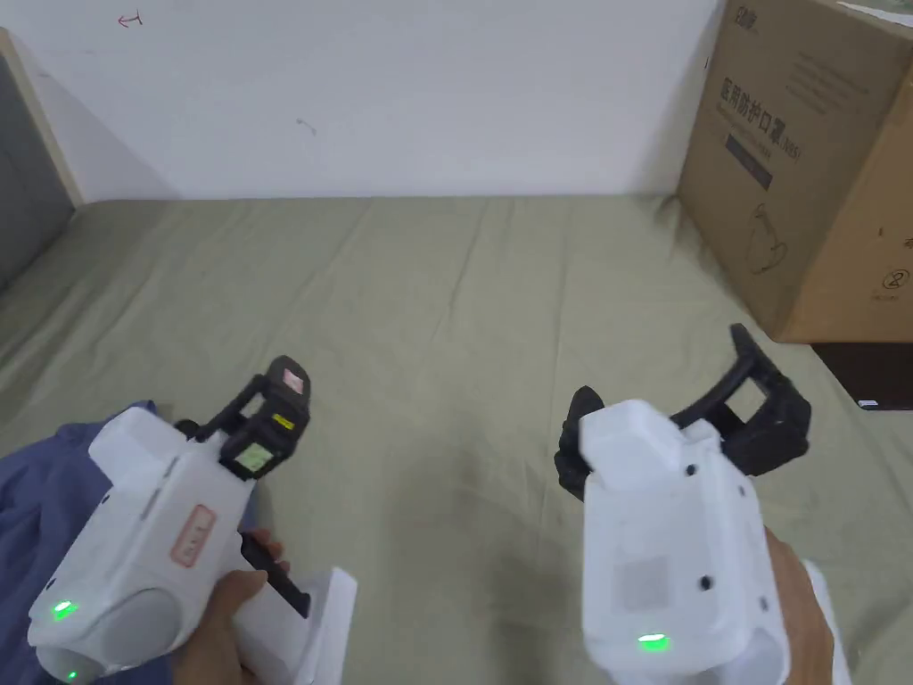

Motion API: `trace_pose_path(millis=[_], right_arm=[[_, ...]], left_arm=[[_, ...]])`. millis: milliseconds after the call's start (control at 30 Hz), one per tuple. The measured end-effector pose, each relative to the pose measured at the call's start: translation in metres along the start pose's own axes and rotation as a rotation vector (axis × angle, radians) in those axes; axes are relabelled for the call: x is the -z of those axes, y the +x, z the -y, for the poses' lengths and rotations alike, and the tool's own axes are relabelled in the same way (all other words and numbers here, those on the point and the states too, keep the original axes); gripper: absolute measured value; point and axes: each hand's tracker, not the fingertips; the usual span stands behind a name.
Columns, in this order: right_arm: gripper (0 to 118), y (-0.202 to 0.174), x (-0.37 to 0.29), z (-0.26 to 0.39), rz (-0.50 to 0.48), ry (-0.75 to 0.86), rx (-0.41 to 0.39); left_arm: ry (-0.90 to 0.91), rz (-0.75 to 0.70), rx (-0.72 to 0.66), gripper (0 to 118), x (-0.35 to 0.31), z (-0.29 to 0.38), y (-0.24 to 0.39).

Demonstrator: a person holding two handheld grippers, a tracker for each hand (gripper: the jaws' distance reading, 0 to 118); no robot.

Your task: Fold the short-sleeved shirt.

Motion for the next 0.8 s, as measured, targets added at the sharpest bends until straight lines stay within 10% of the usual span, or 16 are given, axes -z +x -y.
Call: trace_pose_path(millis=[133,267,800], right_arm=[[117,0.028,0.01,0.011,-0.126,-0.13,0.392],[117,0.034,0.013,0.026,-0.161,-0.171,0.539],[117,0.028,0.01,0.025,-0.168,-0.174,0.495]], left_arm=[[0.033,-0.084,0.452,118,0.002,0.011,0.023],[0.038,-0.089,0.543,118,0.0,0.02,0.024],[0.022,-0.081,0.51,118,-0.003,0.02,0.017]])
